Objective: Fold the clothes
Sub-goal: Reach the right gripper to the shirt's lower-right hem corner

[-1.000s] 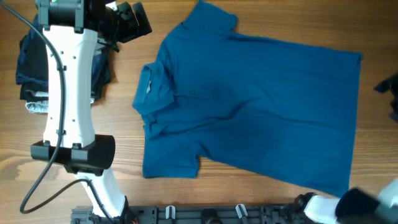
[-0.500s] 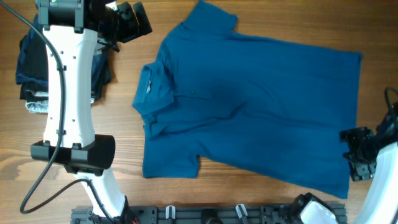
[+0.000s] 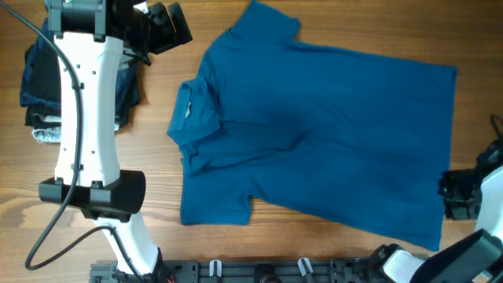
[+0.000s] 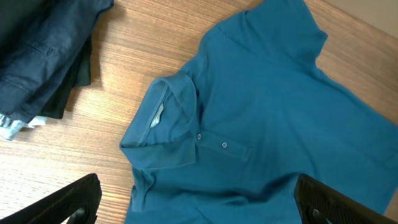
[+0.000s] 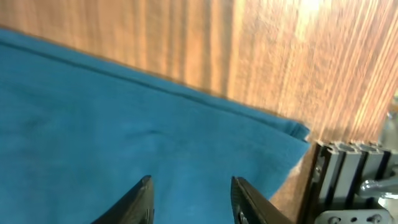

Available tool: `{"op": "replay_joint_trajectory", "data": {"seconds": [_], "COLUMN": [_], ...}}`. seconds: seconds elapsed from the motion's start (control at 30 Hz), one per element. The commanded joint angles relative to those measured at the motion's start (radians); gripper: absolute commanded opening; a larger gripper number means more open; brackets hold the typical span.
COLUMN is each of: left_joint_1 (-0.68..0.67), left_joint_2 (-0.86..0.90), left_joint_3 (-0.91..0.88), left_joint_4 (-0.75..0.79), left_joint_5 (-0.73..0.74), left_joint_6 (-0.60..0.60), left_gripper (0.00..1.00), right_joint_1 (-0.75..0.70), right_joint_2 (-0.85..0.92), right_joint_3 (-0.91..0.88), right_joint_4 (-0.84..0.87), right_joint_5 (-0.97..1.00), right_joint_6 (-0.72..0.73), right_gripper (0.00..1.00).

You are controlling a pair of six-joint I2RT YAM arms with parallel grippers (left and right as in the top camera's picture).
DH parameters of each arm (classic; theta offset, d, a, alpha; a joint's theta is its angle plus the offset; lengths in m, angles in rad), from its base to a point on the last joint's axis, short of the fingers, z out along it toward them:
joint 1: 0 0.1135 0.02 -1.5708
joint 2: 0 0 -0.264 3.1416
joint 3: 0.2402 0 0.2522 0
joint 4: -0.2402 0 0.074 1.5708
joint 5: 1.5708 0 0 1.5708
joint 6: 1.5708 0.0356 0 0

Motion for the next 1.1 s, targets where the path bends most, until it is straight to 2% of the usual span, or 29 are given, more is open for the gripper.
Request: {"op": "replay_joint_trajectory", "data": {"seconds": [0.0,0.13,0.23,0.3,0.43,0.57,0.6,0.67,0.9,1.07], "left_joint_1": [0.000,0.000,0.000,0.000,0.000,0.000,0.000,0.000,0.001,0.001], "left_joint_2": [-0.018,-0.018,-0.018,-0.018,-0.018,-0.018,-0.018,-0.018,-0.018,-0.018], "left_joint_3": [0.002,0.002,0.002,0.002,0.002,0.002,0.002,0.002,0.002,0.002], "left_joint_4": [0.000,0.000,0.000,0.000,0.000,0.000,0.000,0.000,0.000,0.000], "left_joint_5": [0.008,0.008,0.008,0.008,0.008,0.008,0.008,0.008,0.008,0.008], "left_joint_6": [-0.006,-0.006,-0.006,-0.006,-0.006,-0.006,-0.006,-0.006,-0.006,-0.006], "left_gripper": [1.00,1.00,1.00,1.00,1.00,1.00,1.00,1.00,1.00,1.00], "right_joint_1": [-0.043,-0.127,-0.193,-0.193,-0.191,-0.191,-0.189,-0.172,-0.029,0.019], "right_joint_2": [0.036,0.038,0.038,0.038,0.042,0.062,0.072,0.095,0.097,0.097], "right_joint_3": [-0.059,-0.077,-0.089,-0.101,-0.156,-0.215,-0.224,-0.224,-0.140,-0.102], "right_joint_4": [0.031,0.055,0.101,0.125,0.222,0.359,0.388,0.408,0.375,0.351], "right_joint_5": [0.020,0.012,-0.069,-0.096,-0.097,-0.146,-0.150,-0.157,-0.088,-0.054], "right_joint_6": [0.056,0.003,-0.143,-0.182,-0.229,-0.311,-0.310,-0.319,-0.316,-0.283], "right_gripper": [0.54,0.54,0.57,0.52,0.34,0.25,0.15,0.10,0.07,0.05]}}
